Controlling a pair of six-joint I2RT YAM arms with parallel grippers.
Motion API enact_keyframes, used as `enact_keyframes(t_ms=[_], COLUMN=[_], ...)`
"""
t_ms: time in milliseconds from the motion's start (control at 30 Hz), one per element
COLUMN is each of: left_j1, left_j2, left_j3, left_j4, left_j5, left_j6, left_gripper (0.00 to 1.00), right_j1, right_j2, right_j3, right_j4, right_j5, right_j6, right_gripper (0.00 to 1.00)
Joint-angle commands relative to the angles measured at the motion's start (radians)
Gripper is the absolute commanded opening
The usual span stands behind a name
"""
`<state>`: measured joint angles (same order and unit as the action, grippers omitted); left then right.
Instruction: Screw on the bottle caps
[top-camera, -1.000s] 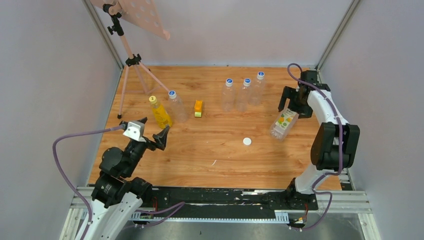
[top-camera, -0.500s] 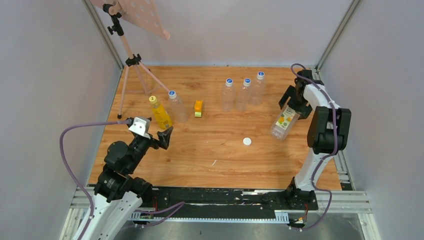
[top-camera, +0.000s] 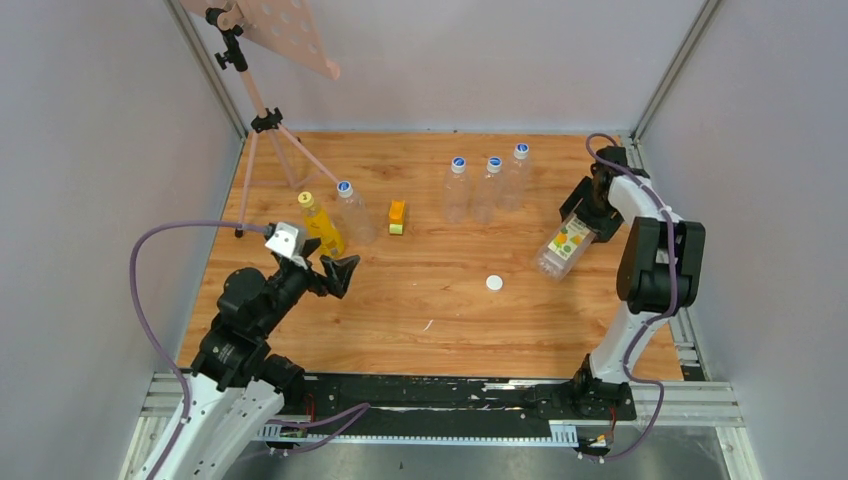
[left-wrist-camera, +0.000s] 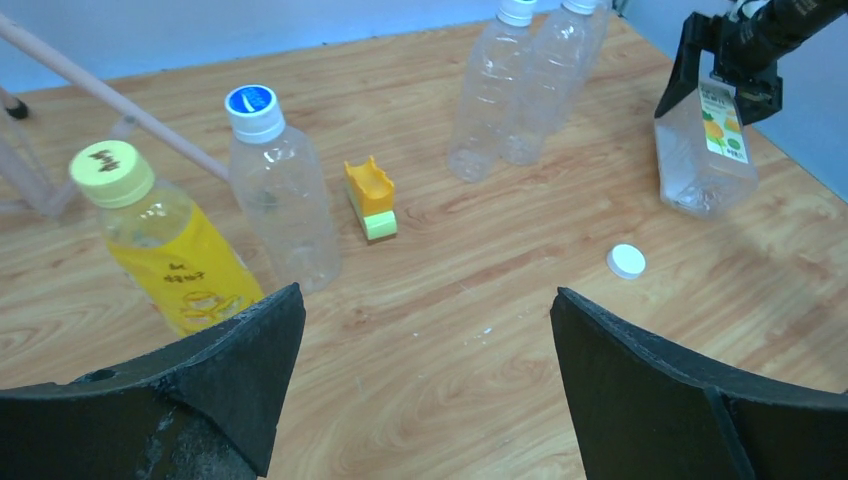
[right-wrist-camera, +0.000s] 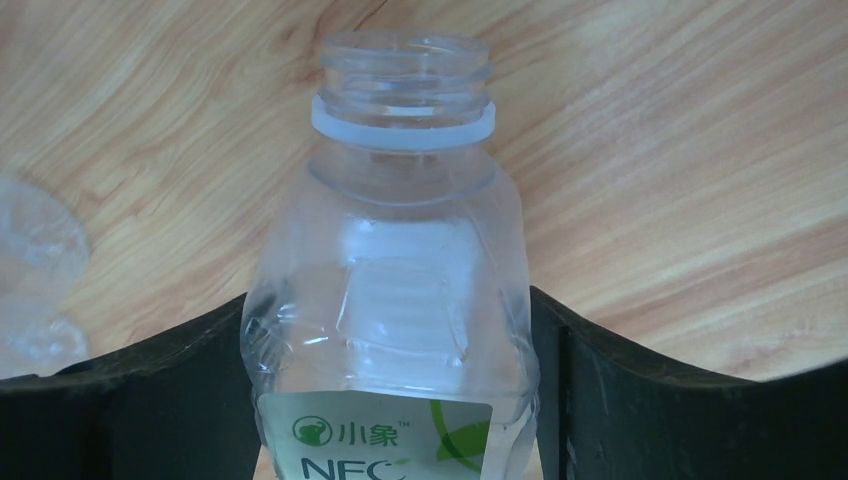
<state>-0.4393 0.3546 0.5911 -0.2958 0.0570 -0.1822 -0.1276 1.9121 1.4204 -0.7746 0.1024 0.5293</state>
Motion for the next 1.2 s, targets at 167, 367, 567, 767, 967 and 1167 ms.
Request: enact_keyframes(t_ms=[167,367,567,767,967,1167], left_j1=[-0.016,-0.066,-0.242,-0.363,-0.365,-0.365], left_j2=[0.265,0.426,0.675,0.772,0.804,0.909], left_j3=[0.15,0.251,0.443,0.458,0.354,0.366], left_j4=[-0.001,0.026,-0.059,0.159,0.563,0.793], left_j5=[0.231,0.268,0.111,0.136,0.33,0.5], left_j6=[-0.121,-0.197,-0.241,-0.319,-0.358,-0.402], left_gripper=[1.0,1.0,1.0,1.0,1.0,1.0], right_j1=[0.018,0.037,0.072,0.089,0.114,0.163], right_j2=[-0.393,-0.682,-0.86,-0.922,-0.93,-0.898], right_j3=[-0.192,-0.417,-0.615,-0.728,-0.792,-0.794], right_j4=[0.2,0.448,0.739,1.038,1.31,1.494], right_j5=[-0.269,-0.552,-0.793,-0.993,-1.105,-1.186], right_j6=[-0.069,-0.055,0.004,0.092,0.261,0.391], right_gripper=[0.37,0.29,0.28,0.29,0.3,0.31])
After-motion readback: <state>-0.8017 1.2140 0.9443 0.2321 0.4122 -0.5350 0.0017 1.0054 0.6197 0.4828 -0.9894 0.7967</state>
